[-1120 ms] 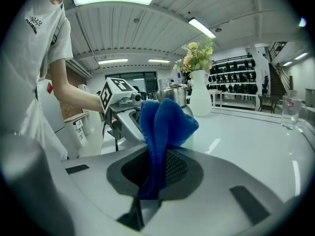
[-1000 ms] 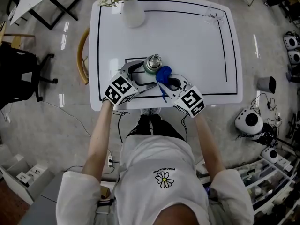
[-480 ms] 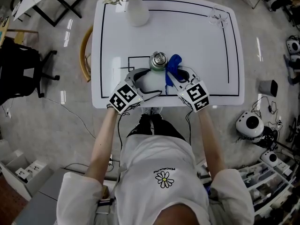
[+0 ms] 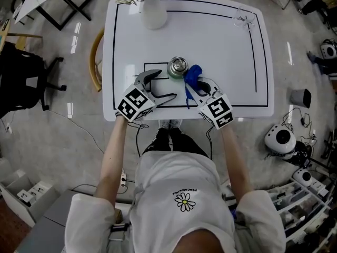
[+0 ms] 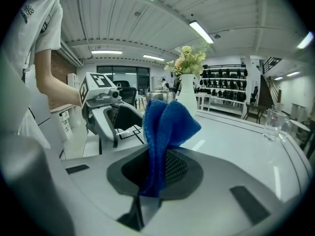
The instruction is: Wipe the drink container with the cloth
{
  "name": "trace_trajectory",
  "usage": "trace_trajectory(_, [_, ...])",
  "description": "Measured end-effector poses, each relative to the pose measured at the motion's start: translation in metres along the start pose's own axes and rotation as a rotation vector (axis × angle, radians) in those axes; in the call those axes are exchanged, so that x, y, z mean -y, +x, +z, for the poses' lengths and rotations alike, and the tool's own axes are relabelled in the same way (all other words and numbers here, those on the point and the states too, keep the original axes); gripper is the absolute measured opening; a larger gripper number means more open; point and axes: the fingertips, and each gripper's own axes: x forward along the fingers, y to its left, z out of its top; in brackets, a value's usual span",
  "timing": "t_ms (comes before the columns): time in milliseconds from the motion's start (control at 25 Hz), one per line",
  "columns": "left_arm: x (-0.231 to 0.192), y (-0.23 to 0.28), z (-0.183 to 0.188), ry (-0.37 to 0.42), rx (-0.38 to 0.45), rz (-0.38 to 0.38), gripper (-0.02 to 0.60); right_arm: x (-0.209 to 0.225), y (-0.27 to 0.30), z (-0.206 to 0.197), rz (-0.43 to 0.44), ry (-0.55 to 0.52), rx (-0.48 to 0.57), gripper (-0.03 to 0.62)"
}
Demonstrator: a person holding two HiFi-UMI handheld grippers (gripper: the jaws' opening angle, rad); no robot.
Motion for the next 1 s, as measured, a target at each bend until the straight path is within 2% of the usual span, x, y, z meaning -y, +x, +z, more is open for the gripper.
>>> trace_trajectory(200, [-0.021,0.011,0.007,0.046,-0.013,-0.022,0.410,0.000,0.000,0.000,-0.007,-0.003,-0.010,0.043])
trace_trajectory(640, [-0.017,0.031,0.008,0.106,-0.051,-0.070,0.411,-0.009,0.001,0.001,0.001,0.014,-0.014,0.043])
trace_trajectory(1000, [-0.009,0.024,0.002,0.081,-0.070,-0.049,0.411,0.000,0.003,0.000,-0.016,-0.030,-0.041,0.043])
